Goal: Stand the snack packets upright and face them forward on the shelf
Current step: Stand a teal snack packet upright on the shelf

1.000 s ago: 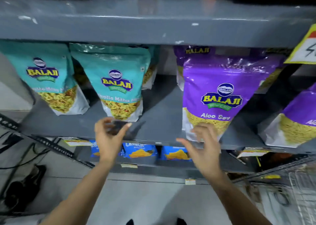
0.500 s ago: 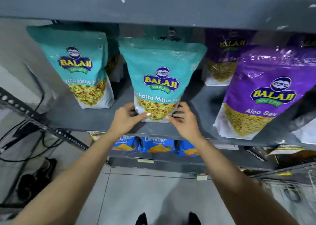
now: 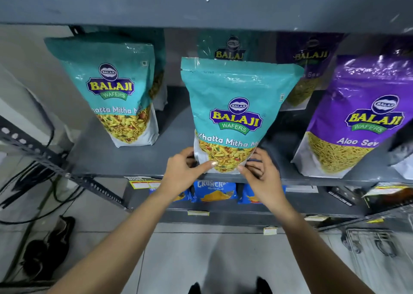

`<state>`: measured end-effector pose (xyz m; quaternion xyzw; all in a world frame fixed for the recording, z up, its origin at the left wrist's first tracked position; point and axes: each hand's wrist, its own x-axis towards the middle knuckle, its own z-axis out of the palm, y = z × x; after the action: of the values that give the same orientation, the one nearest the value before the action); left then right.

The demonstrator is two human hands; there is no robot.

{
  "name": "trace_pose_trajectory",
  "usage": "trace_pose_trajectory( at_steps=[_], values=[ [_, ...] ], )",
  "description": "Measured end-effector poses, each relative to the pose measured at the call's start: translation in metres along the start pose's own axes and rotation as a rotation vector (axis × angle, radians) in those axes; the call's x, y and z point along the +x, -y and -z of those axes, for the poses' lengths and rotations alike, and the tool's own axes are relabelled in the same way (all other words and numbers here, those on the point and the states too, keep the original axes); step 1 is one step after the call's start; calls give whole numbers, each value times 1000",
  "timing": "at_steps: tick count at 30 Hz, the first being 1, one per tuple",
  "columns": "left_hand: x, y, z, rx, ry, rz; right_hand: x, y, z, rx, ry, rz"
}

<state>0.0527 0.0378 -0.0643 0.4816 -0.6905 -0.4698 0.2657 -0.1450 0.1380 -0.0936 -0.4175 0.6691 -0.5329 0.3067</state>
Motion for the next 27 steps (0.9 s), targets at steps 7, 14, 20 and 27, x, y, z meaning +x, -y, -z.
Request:
trace_pose_trajectory(
  at_steps=[7,14,20,27],
  values=[
    [-13,21,39,-201,-426,-6,-39,23,-34,-268,-400,331],
    [9,72,142,-136,-680,162,-30,53,-145,-488,78,455],
    [53,86,185,-122,-294,197,50,92,-205,-355,244,-61],
    [41,91,196,-93,-223,99,60,81,-234,-261,230,-55]
  ],
)
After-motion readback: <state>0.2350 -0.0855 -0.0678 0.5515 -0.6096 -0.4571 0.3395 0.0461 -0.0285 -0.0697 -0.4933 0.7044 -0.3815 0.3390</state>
